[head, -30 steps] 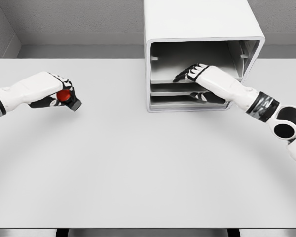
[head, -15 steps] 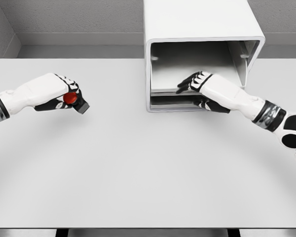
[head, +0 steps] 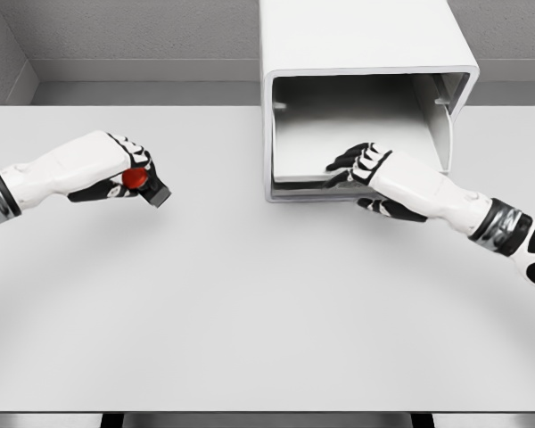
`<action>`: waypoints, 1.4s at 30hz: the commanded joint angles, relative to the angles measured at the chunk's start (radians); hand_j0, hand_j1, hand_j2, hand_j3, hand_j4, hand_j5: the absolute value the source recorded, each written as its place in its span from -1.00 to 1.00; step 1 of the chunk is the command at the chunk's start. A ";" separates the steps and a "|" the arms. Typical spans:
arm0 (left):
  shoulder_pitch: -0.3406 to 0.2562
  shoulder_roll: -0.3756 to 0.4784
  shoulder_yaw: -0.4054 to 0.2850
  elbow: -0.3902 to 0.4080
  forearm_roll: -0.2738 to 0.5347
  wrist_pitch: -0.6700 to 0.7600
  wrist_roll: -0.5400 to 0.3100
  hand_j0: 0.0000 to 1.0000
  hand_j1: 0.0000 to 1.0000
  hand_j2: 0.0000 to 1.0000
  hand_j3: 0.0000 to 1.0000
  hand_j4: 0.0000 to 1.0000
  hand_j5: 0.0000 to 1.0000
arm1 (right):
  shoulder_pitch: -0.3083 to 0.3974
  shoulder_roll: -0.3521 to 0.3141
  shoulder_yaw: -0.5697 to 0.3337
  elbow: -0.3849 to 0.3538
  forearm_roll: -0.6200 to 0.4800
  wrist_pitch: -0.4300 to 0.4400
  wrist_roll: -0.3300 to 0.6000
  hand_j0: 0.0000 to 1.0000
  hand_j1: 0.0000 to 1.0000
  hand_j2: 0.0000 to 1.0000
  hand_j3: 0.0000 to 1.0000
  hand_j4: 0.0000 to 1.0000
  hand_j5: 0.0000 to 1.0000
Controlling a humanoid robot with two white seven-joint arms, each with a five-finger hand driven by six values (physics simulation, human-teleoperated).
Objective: Slide open multi-storey tabletop storage cabinets and put open load switch and slide close multi-storey tabletop storage cabinets
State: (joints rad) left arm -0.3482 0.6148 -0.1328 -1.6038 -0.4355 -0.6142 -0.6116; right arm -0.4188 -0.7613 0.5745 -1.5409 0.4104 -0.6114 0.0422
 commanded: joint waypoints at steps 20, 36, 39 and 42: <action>0.002 -0.015 0.001 -0.070 0.050 0.003 0.001 -0.17 -0.17 -0.17 -0.17 -0.17 -0.17 | 0.117 -0.105 -0.127 -0.159 -0.031 0.001 -0.007 0.42 0.42 0.42 0.42 0.42 0.42; -0.023 -0.076 0.002 -0.096 0.073 0.003 0.001 -0.16 -0.16 -0.16 -0.16 -0.16 -0.16 | 0.114 -0.130 -0.258 -0.151 -0.096 0.001 -0.004 0.07 0.07 0.07 0.07 0.07 0.07; -0.031 -0.090 0.002 -0.111 0.073 0.003 0.001 -0.15 -0.15 -0.15 -0.15 -0.15 -0.15 | 0.114 -0.130 -0.280 -0.145 -0.107 0.001 -0.004 0.07 0.07 0.07 0.07 0.07 0.07; -0.040 -0.110 0.002 -0.113 0.073 0.003 0.001 -0.15 -0.15 -0.15 -0.15 -0.15 -0.15 | 0.114 -0.141 -0.288 -0.143 -0.114 0.001 -0.004 0.07 0.07 0.07 0.07 0.07 0.07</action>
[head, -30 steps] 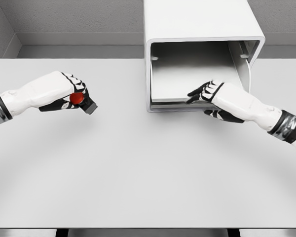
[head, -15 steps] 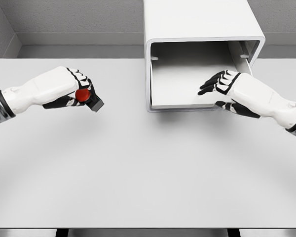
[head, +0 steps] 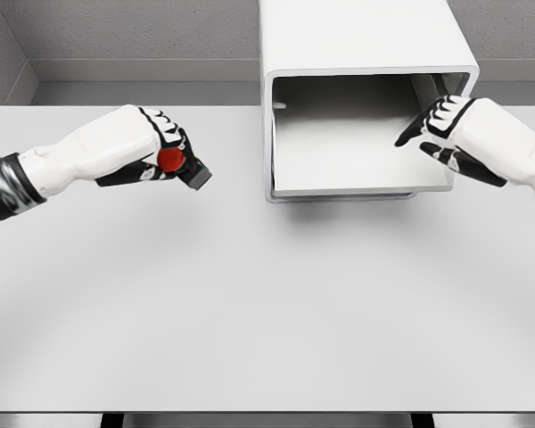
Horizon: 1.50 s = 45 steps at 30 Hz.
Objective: Slide open multi-storey tabletop storage cabinets and put open load switch and slide close multi-storey tabletop storage cabinets
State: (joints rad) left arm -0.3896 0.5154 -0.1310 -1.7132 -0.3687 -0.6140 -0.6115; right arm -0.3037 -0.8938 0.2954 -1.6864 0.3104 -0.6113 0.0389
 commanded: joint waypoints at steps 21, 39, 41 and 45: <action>-0.054 -0.158 -0.007 -0.037 0.004 0.003 0.001 -0.15 -0.15 -0.15 -0.15 -0.15 -0.15 | 0.011 -0.034 -0.071 0.172 -0.017 0.000 0.003 0.08 0.08 0.08 0.08 0.08 0.08; -0.091 -0.351 -0.022 -0.023 -0.105 0.003 0.001 -0.13 -0.13 -0.13 -0.13 -0.13 -0.13 | 0.058 -0.070 -0.071 0.303 -0.013 0.000 0.001 0.09 0.09 0.09 0.09 0.09 0.09; -0.092 -0.365 -0.024 -0.023 -0.110 0.003 0.001 -0.13 -0.13 -0.13 -0.13 -0.13 -0.13 | 0.071 -0.070 -0.071 0.303 -0.013 0.000 0.001 0.09 0.09 0.09 0.09 0.09 0.09; -0.109 -0.387 -0.053 -0.011 -0.111 0.003 0.001 -0.13 -0.13 -0.13 -0.13 -0.13 -0.13 | 0.121 -0.070 -0.073 0.298 -0.008 0.000 -0.001 0.10 0.10 0.10 0.10 0.10 0.10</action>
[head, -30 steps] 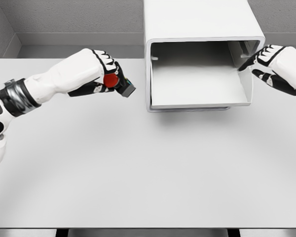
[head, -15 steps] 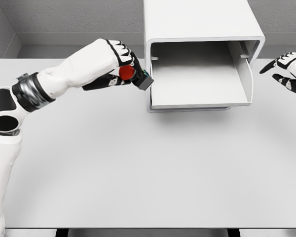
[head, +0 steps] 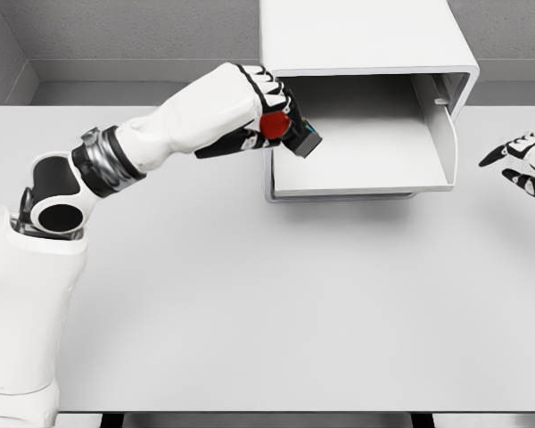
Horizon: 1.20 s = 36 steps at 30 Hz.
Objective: Slide open multi-storey tabletop storage cabinets and put open load switch and slide close multi-storey tabletop storage cabinets
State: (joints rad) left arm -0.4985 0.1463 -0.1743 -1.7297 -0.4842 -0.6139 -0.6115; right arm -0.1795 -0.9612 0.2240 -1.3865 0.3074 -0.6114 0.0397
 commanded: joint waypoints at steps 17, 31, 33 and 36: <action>-0.021 -0.142 -0.062 0.045 -0.132 0.003 0.001 -0.13 -0.13 -0.13 -0.13 -0.13 -0.13 | 0.077 0.013 0.000 -0.016 0.021 0.001 -0.003 0.11 0.11 0.11 0.11 0.11 0.11; -0.040 -0.146 -0.094 0.137 -0.206 0.003 0.001 -0.13 -0.13 -0.13 -0.13 -0.13 -0.13 | 0.133 0.052 0.000 -0.103 0.052 0.001 -0.007 0.21 0.21 0.21 0.21 0.21 0.21; -0.040 -0.146 -0.097 0.137 -0.208 0.003 0.001 -0.13 -0.13 -0.13 -0.13 -0.13 -0.13 | 0.135 0.053 0.001 -0.106 0.052 0.001 -0.009 0.22 0.22 0.22 0.22 0.22 0.22; -0.040 -0.146 -0.097 0.142 -0.208 0.003 0.001 -0.13 -0.13 -0.13 -0.13 -0.13 -0.13 | 0.150 0.071 0.000 -0.138 0.053 0.001 -0.004 0.22 0.22 0.22 0.22 0.22 0.22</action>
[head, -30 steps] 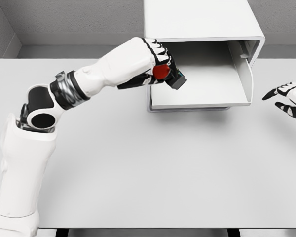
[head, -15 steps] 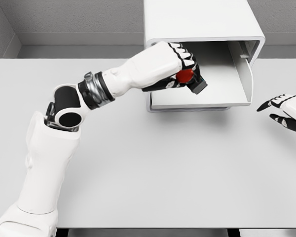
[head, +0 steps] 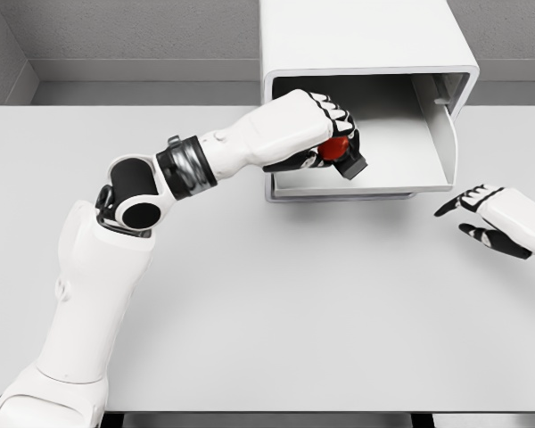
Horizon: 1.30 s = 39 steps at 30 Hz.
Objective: Slide open multi-storey tabletop storage cabinets and put open load switch and slide close multi-storey tabletop storage cabinets
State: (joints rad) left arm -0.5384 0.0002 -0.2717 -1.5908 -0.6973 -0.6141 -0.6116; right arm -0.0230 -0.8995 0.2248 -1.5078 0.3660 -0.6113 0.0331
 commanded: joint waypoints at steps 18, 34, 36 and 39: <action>-0.006 0.000 0.008 0.015 -0.025 0.003 0.001 0.24 0.24 0.24 0.24 0.24 0.24 | 0.045 0.027 -0.002 -0.068 -0.007 0.000 -0.001 0.23 0.23 0.23 0.23 0.23 0.23; -0.006 0.000 0.006 0.014 -0.027 0.003 0.001 0.37 0.37 0.37 0.37 0.37 0.37 | 0.045 0.027 -0.004 -0.085 -0.007 0.000 -0.001 0.23 0.23 0.23 0.23 0.23 0.23; -0.006 0.000 0.005 0.014 -0.027 0.003 0.001 0.38 0.38 0.38 0.38 0.38 0.38 | 0.046 0.027 -0.012 -0.086 -0.007 0.000 0.001 0.23 0.23 0.23 0.23 0.23 0.23; -0.006 0.000 0.006 0.014 -0.028 0.003 0.001 0.56 0.56 0.56 0.56 0.56 0.56 | 0.048 0.027 -0.013 -0.086 -0.007 0.000 0.001 0.23 0.23 0.23 0.23 0.23 0.23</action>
State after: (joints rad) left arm -0.5446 0.0001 -0.2664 -1.5766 -0.7307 -0.6139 -0.6115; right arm 0.0245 -0.8715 0.2147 -1.5926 0.3656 -0.6112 0.0343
